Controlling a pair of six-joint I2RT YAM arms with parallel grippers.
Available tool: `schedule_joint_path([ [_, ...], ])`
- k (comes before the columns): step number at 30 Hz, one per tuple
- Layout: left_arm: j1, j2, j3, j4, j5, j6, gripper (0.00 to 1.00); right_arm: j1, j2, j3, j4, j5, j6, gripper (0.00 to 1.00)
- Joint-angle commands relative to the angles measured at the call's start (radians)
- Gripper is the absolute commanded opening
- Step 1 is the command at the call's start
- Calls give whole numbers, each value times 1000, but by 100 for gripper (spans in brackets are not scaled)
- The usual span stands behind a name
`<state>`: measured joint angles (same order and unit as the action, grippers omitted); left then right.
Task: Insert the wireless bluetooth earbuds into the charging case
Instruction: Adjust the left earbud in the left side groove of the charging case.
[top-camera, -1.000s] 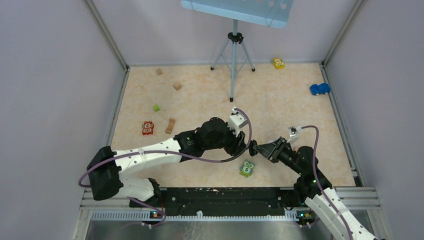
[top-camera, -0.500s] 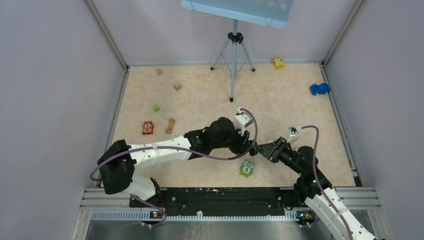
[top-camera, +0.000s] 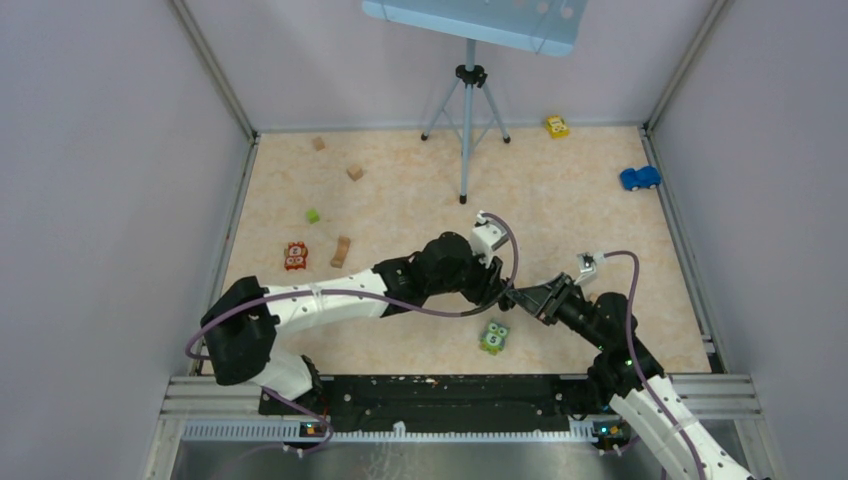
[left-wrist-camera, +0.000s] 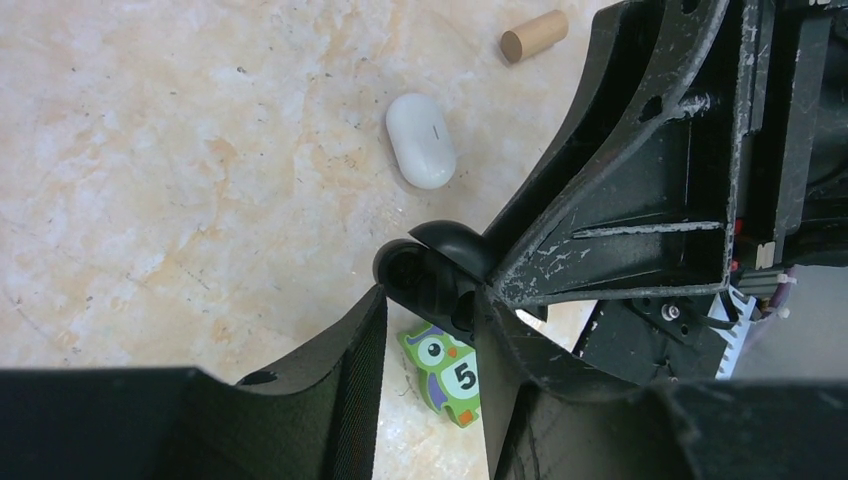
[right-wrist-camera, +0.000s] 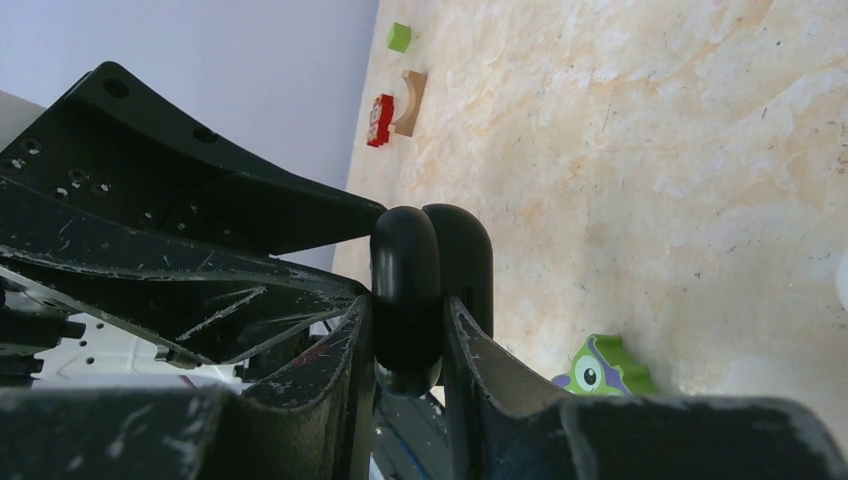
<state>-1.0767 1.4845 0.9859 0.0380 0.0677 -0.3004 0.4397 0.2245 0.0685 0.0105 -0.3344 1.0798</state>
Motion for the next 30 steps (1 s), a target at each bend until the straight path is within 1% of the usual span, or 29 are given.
schedule_joint_path([
  [1,8,23,58,42,24,5,42,-3,-3,43,39,-5,9,5],
  [4,8,29,66,37,20,6,39,-3,-3,45,36,-6,8,5],
  [8,12,41,78,19,8,6,32,-4,-5,45,34,-4,7,5],
  [11,13,47,81,14,11,6,30,-4,-7,41,35,-2,7,5],
  [15,16,62,100,-21,-4,-7,30,-3,-12,40,30,1,9,5],
  [22,24,50,103,-33,-2,2,29,-4,-17,40,23,9,9,5],
  [25,40,46,100,-63,29,8,29,-3,-28,41,13,17,8,5],
  [30,53,31,85,-47,78,5,29,-4,-33,42,5,21,8,5],
])
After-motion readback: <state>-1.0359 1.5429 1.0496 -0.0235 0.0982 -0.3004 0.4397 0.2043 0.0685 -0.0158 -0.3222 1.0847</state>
